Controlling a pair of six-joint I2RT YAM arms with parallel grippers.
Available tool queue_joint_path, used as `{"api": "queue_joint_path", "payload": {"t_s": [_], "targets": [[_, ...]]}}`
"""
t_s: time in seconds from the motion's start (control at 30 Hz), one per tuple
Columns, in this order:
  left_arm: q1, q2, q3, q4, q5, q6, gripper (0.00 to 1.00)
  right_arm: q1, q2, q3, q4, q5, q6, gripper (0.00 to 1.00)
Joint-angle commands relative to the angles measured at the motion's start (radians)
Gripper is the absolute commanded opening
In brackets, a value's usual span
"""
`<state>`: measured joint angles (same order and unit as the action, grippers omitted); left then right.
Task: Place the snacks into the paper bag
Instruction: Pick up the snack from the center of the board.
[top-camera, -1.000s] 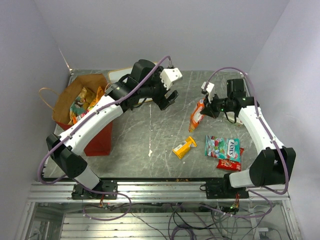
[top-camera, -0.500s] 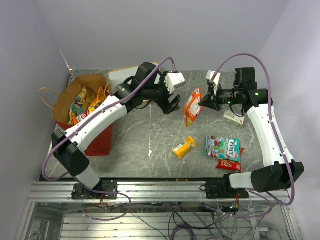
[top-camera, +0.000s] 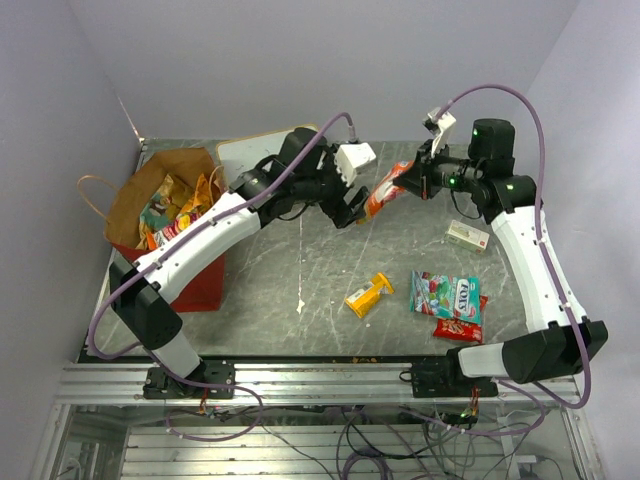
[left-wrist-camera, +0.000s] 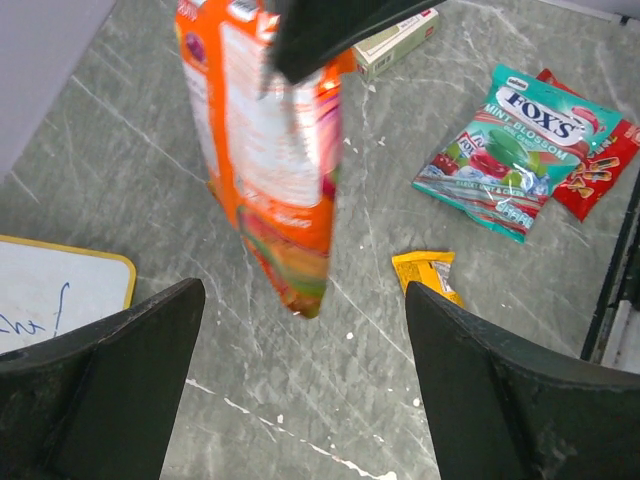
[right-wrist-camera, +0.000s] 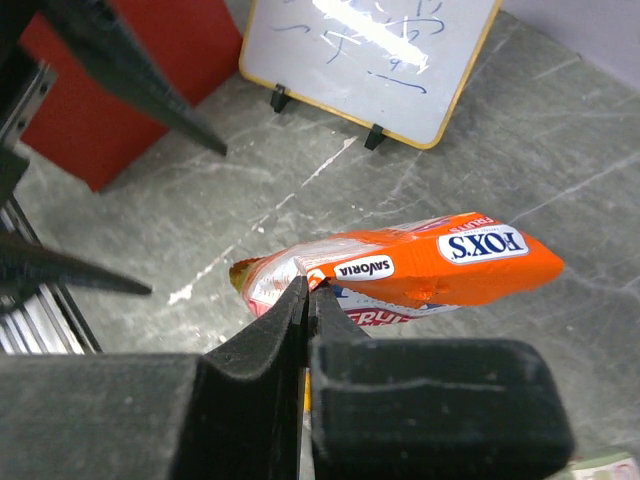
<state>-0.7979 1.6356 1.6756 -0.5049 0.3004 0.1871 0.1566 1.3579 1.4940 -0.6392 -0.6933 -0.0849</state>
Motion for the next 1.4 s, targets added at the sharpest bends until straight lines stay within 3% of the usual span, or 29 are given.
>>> {"api": "queue_joint_path", "payload": {"t_s": [0.0, 0.17, 0.53, 1.07, 1.2, 1.3, 1.37], "targets": [[-0.062, 0.037, 0.049, 0.046, -0.182, 0.034, 0.93, -0.001, 0.029, 0.030, 0.103, 0.046, 0.208, 0.00], [-0.098, 0.086, 0.059, 0.094, -0.303, 0.052, 0.93, -0.012, 0.042, 0.034, 0.120, 0.022, 0.275, 0.00], [-0.108, 0.155, 0.043, 0.211, -0.341, 0.066, 0.83, -0.026, 0.016, -0.014, 0.161, -0.044, 0.312, 0.00], [-0.108, 0.160, 0.041, 0.212, -0.285, 0.139, 0.30, -0.078, -0.018, -0.099, 0.246, -0.123, 0.361, 0.00], [-0.107, 0.158, 0.053, 0.191, -0.282, 0.159, 0.10, -0.083, -0.019, -0.114, 0.262, -0.141, 0.365, 0.00], [-0.108, 0.150, 0.059, 0.178, -0.271, 0.176, 0.07, -0.087, -0.030, -0.128, 0.273, -0.151, 0.340, 0.00], [-0.108, 0.143, 0.064, 0.165, -0.278, 0.179, 0.07, -0.089, -0.039, -0.139, 0.275, -0.150, 0.313, 0.09]]}}
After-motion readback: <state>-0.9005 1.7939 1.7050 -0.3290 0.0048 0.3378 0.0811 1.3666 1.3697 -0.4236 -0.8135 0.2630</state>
